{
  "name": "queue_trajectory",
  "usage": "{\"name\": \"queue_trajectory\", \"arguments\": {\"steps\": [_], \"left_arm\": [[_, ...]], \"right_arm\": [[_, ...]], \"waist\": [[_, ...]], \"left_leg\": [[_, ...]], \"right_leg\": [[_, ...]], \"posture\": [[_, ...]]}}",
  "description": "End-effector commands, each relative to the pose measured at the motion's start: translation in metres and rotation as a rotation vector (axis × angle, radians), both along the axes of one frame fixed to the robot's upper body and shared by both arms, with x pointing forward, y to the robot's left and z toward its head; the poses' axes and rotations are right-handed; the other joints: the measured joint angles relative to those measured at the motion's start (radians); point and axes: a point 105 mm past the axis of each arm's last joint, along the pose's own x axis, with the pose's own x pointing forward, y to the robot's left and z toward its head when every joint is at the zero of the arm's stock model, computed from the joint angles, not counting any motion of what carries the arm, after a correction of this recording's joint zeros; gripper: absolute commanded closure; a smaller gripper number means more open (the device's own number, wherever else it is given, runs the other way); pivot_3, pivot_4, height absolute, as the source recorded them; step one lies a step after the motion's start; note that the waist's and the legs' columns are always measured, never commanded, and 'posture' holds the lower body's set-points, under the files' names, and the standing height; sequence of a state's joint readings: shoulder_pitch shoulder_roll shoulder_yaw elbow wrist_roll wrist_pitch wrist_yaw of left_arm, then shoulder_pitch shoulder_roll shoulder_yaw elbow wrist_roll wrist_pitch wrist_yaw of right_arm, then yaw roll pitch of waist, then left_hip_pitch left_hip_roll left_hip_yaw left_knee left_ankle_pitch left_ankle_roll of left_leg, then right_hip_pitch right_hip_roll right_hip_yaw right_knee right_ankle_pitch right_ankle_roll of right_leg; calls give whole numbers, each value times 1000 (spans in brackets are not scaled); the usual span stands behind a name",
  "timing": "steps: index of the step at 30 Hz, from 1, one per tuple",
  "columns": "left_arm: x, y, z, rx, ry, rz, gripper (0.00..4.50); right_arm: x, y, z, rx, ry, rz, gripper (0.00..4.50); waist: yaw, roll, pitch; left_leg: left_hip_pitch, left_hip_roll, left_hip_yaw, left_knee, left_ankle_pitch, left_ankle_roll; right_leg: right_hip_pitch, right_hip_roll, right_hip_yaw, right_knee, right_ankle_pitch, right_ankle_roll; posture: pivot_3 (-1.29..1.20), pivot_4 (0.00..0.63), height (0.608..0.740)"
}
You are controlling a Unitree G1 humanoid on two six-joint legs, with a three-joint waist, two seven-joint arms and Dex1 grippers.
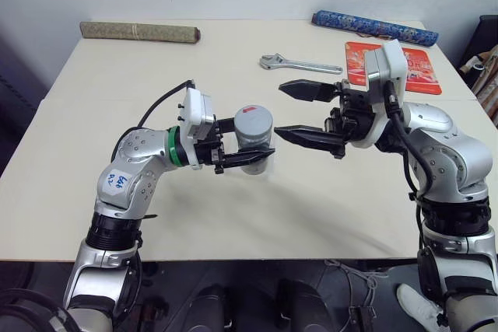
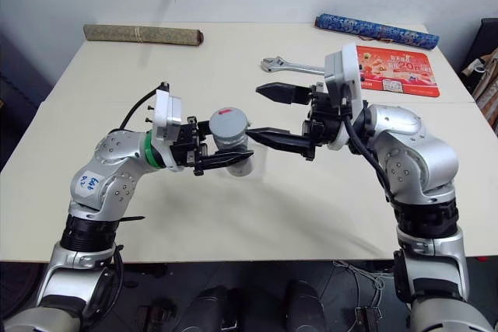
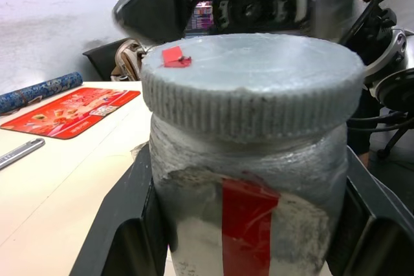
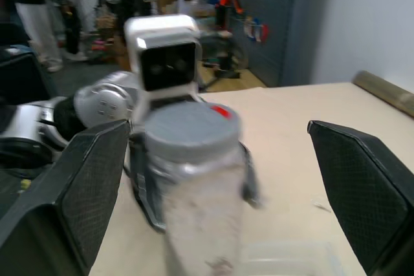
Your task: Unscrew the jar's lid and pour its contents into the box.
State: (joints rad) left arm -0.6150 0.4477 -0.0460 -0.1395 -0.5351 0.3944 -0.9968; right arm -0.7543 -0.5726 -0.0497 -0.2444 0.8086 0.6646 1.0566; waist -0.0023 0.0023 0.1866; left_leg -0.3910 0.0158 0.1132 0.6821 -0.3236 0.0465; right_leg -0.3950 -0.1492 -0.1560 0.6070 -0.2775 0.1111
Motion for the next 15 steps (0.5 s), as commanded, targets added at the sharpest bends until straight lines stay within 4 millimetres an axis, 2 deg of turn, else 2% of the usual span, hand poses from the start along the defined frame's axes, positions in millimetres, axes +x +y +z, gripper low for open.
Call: {"name": "queue_trajectory", "arguments": {"steps": [1, 4, 8, 15], "left_arm": [[-2, -1, 4, -3, -29, -2, 2082], [-3, -3, 2, 6, -16, -7, 2082], [-3, -3, 1, 13, -11, -13, 2082], [-3, -4, 2, 18, -12, -16, 2082]], "right_arm": [[-12, 18, 12, -8, -61, 33, 43], [-4, 35, 9, -40, -59, -9, 43], [3, 45, 6, -55, -75, -40, 43], [16, 46, 5, -73, -108, -86, 43]], "waist": [[0, 0, 0], [-1, 0, 0], [1, 0, 0], [0, 0, 0]], "left_leg": [[0, 0, 0, 0, 0, 0], [0, 0, 0, 0, 0, 0], [0, 0, 0, 0, 0, 0], [0, -1, 0, 0, 0, 0]], "right_leg": [[0, 0, 0, 0, 0, 0], [0, 0, 0, 0, 0, 0], [0, 0, 0, 0, 0, 0], [0, 0, 0, 0, 0, 0]], "posture": [[0, 150, 740], [0, 150, 740], [0, 150, 740], [0, 150, 740]]}}
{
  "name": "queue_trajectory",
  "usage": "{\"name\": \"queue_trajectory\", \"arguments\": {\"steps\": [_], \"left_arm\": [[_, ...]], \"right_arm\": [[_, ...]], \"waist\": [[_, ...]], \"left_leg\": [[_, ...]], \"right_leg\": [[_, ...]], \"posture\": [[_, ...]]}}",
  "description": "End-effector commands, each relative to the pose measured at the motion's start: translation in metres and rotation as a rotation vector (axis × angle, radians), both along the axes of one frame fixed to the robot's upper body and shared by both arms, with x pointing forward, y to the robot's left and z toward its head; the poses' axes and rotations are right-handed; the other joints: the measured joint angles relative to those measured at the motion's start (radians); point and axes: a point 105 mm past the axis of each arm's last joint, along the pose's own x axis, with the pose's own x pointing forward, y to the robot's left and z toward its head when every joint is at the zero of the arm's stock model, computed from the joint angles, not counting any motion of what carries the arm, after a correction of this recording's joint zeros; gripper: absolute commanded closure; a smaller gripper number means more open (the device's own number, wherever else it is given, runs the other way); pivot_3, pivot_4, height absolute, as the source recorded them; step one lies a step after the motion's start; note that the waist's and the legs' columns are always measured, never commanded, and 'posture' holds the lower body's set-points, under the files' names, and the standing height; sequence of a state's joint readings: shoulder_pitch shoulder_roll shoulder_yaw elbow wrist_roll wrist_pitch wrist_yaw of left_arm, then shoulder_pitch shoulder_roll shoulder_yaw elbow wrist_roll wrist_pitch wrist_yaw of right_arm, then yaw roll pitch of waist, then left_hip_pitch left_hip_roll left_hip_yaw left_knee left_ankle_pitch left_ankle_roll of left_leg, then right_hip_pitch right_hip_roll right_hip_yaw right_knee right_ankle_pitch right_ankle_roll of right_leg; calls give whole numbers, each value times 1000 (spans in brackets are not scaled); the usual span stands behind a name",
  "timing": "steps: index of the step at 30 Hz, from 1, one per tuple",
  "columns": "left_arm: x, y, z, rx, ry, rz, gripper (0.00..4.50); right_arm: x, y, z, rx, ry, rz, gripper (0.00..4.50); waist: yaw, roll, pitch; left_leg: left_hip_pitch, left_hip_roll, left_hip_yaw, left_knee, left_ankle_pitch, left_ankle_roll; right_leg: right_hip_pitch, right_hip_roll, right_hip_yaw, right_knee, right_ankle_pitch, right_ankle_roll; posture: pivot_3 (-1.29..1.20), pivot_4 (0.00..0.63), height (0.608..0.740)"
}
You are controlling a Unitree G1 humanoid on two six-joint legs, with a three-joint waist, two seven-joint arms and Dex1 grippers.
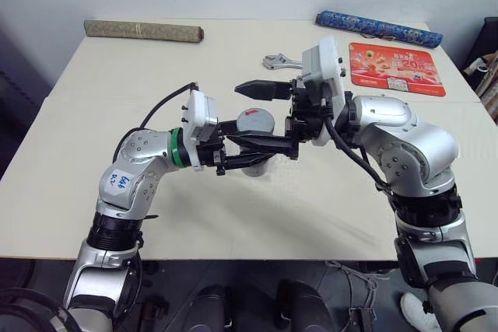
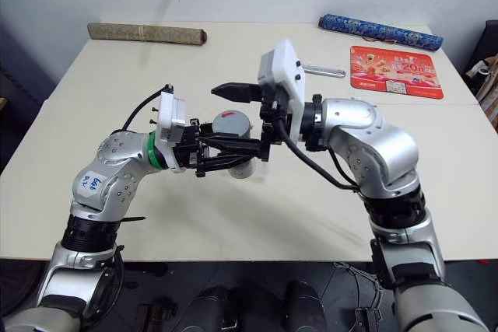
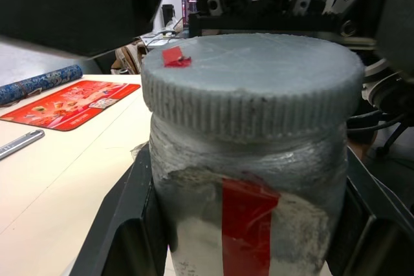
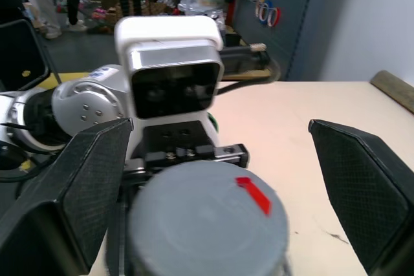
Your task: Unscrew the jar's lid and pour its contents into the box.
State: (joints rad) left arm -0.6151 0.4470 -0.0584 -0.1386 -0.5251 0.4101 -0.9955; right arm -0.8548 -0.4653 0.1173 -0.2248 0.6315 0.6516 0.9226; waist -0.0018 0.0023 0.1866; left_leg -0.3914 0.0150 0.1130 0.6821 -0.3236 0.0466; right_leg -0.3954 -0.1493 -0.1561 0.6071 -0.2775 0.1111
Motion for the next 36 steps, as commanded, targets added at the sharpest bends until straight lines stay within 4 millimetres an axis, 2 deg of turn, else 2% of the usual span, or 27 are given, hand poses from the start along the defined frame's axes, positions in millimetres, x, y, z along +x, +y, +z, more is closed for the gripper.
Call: {"name": "queue_trajectory", "arguments": {"steps": [1, 24, 27, 31, 36], "left_arm": [[-4, -1, 6, -1, -30, -14, 2082], [-5, 0, 4, -7, -20, -1, 2082], [-4, 0, 3, -5, -19, -1, 2082], [-4, 0, 3, -4, -20, 0, 2082], [-4, -1, 3, -3, -19, -3, 2082]], "right_arm": [[2, -2, 13, 13, -60, -8, 43], [6, -30, 3, 8, 8, -35, 43], [3, -32, 3, 22, 3, -19, 43], [-14, -29, 6, 65, 17, 115, 43], [-17, -24, 4, 27, 5, 107, 43]], "waist": [[-1, 0, 0], [-1, 0, 0], [-1, 0, 0], [0, 0, 0], [0, 0, 0]], "left_leg": [[0, 0, 0, 0, 0, 0], [0, 0, 0, 0, 0, 0], [0, 0, 0, 0, 0, 0], [0, 0, 0, 0, 0, 0], [0, 0, 0, 0, 0, 0]], "right_leg": [[0, 0, 0, 0, 0, 0], [0, 0, 0, 0, 0, 0], [0, 0, 0, 0, 0, 0], [0, 0, 0, 0, 0, 0], [0, 0, 0, 0, 0, 0]], "posture": [[0, 150, 740], [0, 150, 740], [0, 150, 740], [0, 150, 740], [0, 150, 740]]}}
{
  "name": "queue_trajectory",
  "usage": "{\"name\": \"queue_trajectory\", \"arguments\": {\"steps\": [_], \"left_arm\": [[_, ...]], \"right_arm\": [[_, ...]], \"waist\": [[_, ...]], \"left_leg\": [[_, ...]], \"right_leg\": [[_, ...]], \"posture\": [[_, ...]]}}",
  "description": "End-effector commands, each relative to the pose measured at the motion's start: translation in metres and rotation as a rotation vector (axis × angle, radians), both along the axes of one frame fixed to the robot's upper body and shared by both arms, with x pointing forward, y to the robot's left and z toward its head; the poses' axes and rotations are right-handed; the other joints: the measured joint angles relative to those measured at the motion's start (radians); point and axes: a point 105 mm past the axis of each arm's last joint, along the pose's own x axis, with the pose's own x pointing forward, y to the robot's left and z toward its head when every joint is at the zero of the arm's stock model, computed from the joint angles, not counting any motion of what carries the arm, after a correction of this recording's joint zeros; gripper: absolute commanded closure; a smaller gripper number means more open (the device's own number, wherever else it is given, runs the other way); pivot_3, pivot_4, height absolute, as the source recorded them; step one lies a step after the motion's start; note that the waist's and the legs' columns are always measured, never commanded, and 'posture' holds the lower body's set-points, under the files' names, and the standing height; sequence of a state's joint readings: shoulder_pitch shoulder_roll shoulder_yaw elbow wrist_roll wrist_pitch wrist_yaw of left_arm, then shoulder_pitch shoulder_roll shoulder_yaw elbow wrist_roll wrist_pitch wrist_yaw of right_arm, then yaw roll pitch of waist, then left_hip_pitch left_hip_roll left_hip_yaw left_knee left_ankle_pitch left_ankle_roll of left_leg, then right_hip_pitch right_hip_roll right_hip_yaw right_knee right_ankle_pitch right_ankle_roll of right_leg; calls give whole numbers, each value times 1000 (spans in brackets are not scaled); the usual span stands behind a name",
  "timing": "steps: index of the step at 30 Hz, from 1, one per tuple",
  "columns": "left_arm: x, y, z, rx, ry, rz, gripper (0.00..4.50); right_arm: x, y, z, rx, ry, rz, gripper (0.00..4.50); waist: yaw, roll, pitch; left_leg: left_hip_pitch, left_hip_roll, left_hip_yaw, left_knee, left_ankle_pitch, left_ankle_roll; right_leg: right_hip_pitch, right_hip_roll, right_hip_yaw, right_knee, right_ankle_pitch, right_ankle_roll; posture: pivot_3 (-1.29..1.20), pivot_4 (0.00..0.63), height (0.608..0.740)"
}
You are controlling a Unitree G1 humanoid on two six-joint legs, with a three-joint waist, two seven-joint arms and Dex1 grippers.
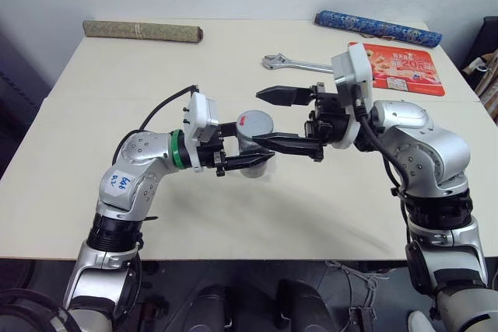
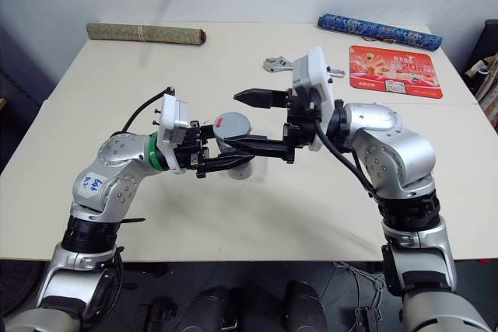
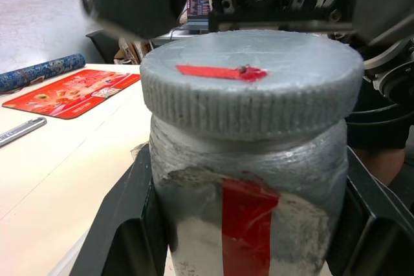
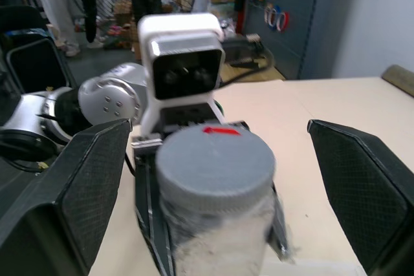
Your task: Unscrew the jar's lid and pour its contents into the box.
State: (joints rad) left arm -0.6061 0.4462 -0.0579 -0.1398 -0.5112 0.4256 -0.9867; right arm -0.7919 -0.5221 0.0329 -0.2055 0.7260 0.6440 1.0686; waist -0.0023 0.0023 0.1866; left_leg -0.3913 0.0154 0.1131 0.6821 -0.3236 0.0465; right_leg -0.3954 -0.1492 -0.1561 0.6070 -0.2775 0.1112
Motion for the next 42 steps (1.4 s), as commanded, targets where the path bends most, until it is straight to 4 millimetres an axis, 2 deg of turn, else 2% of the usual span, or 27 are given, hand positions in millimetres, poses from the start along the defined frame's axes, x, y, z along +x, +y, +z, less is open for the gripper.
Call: {"name": "queue_trajectory", "arguments": {"steps": [1, 7, 20, 23, 27, 31, 34, 36, 37, 39, 42], "left_arm": [[-6, -2, 7, -14, -37, -24, 2082], [-6, -4, 6, -15, -32, -27, 2082], [-7, -4, 5, -12, -34, -20, 2082], [-7, -4, 4, -10, -36, -19, 2082], [-7, -3, 4, -9, -40, -18, 2082], [-8, -2, 5, -12, -45, -18, 2082], [-8, 1, 7, -16, -52, -17, 2082], [-8, 3, 8, -19, -58, -13, 2082], [-7, 6, 9, -22, -65, -4, 2082], [-4, 12, 11, -24, -74, 17, 2082], [1, 25, 14, -32, -86, 63, 2082]], "right_arm": [[-6, 5, 5, -23, -47, -3, 43], [1, 16, -4, -80, -58, -30, 43], [1, 23, 3, -38, -56, -16, 43], [1, 24, 5, -26, -52, -11, 574], [-1, 23, 5, -25, -39, 5, 1885], [-6, 21, 11, 51, 15, 53, 1957], [-13, 9, 30, 224, 169, 130, 1957], [-13, -1, 36, 284, 265, 153, 1957], [-6, -12, 41, 348, 273, 98, 1957], [14, -34, 39, 398, 164, -102, 1957], [37, -73, -11, 215, -80, -395, 1957]], "waist": [[0, 0, 0], [0, 0, 0], [0, 0, 0], [0, 0, 0], [0, 0, 0], [0, 0, 0], [0, 0, 0], [1, 0, 0], [1, 0, 0], [2, 0, 0], [7, 0, 0]], "left_leg": [[0, 0, 0, 0, 0, 0], [0, 0, 0, 0, 0, 0], [0, 0, 0, 0, 0, 0], [0, 0, 0, 0, 0, 0], [0, 0, 0, 0, 0, 0], [0, 0, 0, 0, 0, 0], [0, 0, 0, 0, 0, 0], [0, 0, 0, 0, 0, 0], [0, 0, -1, 0, 0, 0], [0, 0, -2, 0, 0, 0], [0, -1, -2, 0, 0, 0]], "right_leg": [[0, 0, 0, 0, 0, 0], [0, 0, 0, 0, 0, 0], [0, 0, 0, 0, 0, 0], [0, 0, 0, 0, 0, 0], [0, 0, 0, 0, 0, 0], [0, 0, 0, 0, 0, 0], [0, 0, 0, 0, 0, 0], [0, 0, 0, 0, 0, 0], [0, 0, 0, 0, 0, 0], [1, 0, -1, 0, 0, 0], [1, 0, -1, -1, 0, 0]], "posture": [[0, 150, 740], [0, 150, 740], [0, 150, 740], [0, 150, 740], [0, 150, 740], [0, 150, 740], [0, 150, 740], [0, 150, 740], [0, 150, 740], [0, 150, 740], [0, 150, 740]]}}
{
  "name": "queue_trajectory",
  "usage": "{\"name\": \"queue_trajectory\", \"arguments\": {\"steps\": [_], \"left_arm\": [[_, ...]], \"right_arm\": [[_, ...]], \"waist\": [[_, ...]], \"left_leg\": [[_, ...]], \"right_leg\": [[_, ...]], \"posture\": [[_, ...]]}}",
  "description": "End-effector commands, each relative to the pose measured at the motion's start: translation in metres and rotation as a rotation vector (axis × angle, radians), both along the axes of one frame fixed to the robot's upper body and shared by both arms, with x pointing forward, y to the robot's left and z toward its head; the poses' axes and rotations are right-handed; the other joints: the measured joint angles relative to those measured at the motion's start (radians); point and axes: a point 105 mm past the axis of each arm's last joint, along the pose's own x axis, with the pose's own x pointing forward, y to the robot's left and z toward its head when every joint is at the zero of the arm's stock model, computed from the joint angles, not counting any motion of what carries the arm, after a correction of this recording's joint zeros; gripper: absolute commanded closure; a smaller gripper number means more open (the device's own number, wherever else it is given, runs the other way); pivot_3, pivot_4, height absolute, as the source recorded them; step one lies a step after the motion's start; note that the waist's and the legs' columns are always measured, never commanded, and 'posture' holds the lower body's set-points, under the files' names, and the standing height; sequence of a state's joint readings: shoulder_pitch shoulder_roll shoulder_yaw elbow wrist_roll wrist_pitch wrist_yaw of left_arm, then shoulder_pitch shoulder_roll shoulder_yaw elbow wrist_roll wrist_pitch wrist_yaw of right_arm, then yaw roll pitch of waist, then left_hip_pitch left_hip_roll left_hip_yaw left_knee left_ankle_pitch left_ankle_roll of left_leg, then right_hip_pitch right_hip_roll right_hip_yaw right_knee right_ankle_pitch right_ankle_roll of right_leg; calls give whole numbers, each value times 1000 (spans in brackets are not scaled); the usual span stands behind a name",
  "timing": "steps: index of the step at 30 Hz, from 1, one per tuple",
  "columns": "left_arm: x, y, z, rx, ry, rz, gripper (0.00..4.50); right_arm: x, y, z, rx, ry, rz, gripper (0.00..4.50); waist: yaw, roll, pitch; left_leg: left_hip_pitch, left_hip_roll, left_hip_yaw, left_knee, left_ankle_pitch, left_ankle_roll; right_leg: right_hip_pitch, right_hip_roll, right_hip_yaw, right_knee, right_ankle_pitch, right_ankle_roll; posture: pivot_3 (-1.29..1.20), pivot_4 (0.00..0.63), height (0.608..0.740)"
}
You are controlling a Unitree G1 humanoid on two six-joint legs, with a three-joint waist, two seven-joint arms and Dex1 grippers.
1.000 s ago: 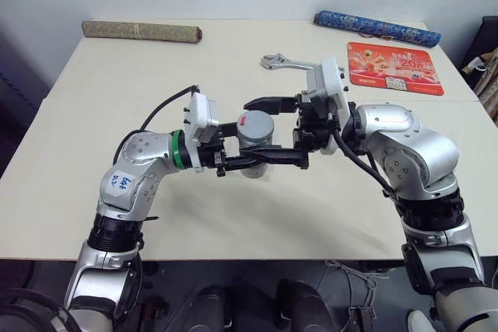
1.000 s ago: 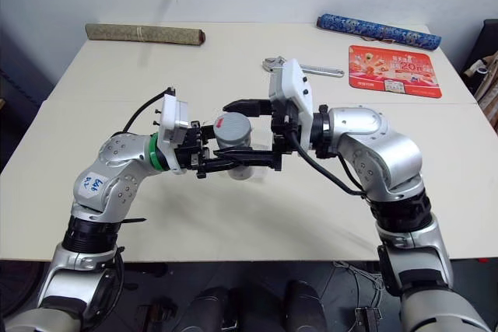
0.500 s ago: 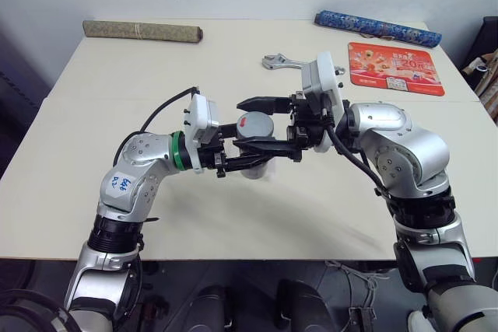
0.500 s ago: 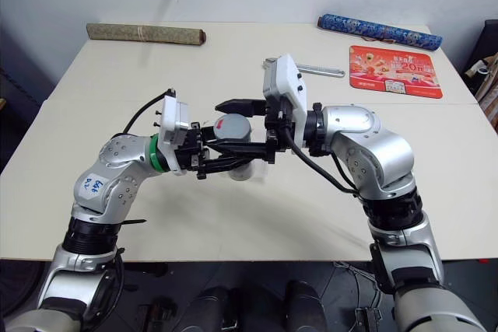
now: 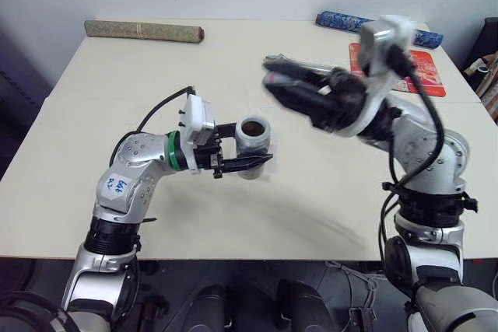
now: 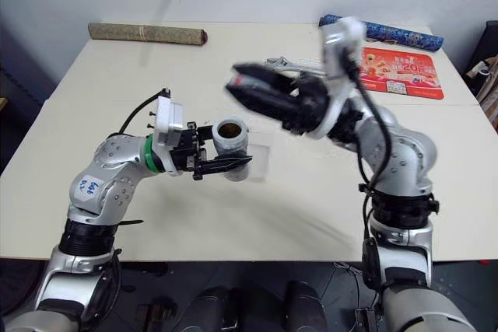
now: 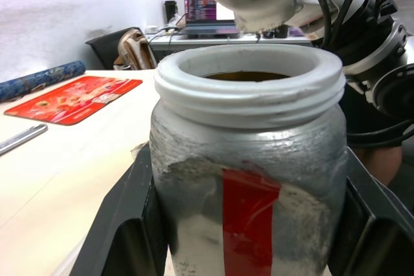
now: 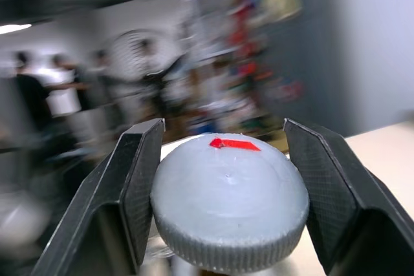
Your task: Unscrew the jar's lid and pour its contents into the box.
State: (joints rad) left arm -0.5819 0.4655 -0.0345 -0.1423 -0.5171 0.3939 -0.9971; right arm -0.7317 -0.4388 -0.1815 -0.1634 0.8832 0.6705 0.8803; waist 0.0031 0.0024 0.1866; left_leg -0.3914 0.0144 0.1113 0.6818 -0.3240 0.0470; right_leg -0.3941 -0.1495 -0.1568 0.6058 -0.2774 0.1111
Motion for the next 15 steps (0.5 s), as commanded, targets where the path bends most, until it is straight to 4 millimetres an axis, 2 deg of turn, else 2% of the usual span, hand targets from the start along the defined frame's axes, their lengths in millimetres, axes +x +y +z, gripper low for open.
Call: {"name": "queue_trajectory", "arguments": {"steps": [1, 3, 5, 7, 9, 14, 15], "left_arm": [[4, 19, 15, -28, -69, 60, 2082], [7, 26, 17, -29, -73, 80, 2082], [10, 34, 18, -31, -75, 101, 2082], [12, 41, 19, -31, -75, 112, 2082], [15, 46, 22, -38, -73, 124, 2082], [22, 57, 27, -46, -61, 153, 2082], [23, 59, 29, -44, -58, 153, 2082]], "right_arm": [[23, -50, -47, -180, -182, -326, 1957], [33, -81, -75, -237, -199, -452, 1957], [41, -112, -108, -278, -124, -555, 1957], [46, -137, -138, -320, -54, -644, 1957], [47, -153, -158, -346, -3, -696, 1957], [46, -180, -184, -342, 108, -781, 1957], [44, -183, -184, -334, 105, -788, 1240]], "waist": [[1, 0, 0], [-4, 0, 0], [-7, 0, 0], [-8, 1, 1], [-10, 1, 1], [-13, 2, 3], [-13, 2, 3]], "left_leg": [[0, 0, 0, 0, -1, 0], [0, -1, 3, -1, -1, 1], [0, -1, 5, -2, -1, 1], [1, 0, 6, -2, -1, 1], [2, 0, 7, -1, 0, 1], [2, 2, 7, -1, 4, -1], [3, 2, 7, -1, 5, -1]], "right_leg": [[0, 0, 0, -1, 0, 0], [0, 0, 1, -2, 0, 2], [-1, 0, 2, -2, 1, 3], [-1, 0, 3, -2, 1, 3], [-1, 1, 3, -2, 1, 3], [0, 1, 4, -1, 1, 3], [0, 1, 4, -1, 1, 3]], "posture": [[0, 150, 740], [0, 150, 740], [0, 150, 740], [0, 150, 740], [0, 150, 740], [0, 150, 740], [0, 150, 740]]}}
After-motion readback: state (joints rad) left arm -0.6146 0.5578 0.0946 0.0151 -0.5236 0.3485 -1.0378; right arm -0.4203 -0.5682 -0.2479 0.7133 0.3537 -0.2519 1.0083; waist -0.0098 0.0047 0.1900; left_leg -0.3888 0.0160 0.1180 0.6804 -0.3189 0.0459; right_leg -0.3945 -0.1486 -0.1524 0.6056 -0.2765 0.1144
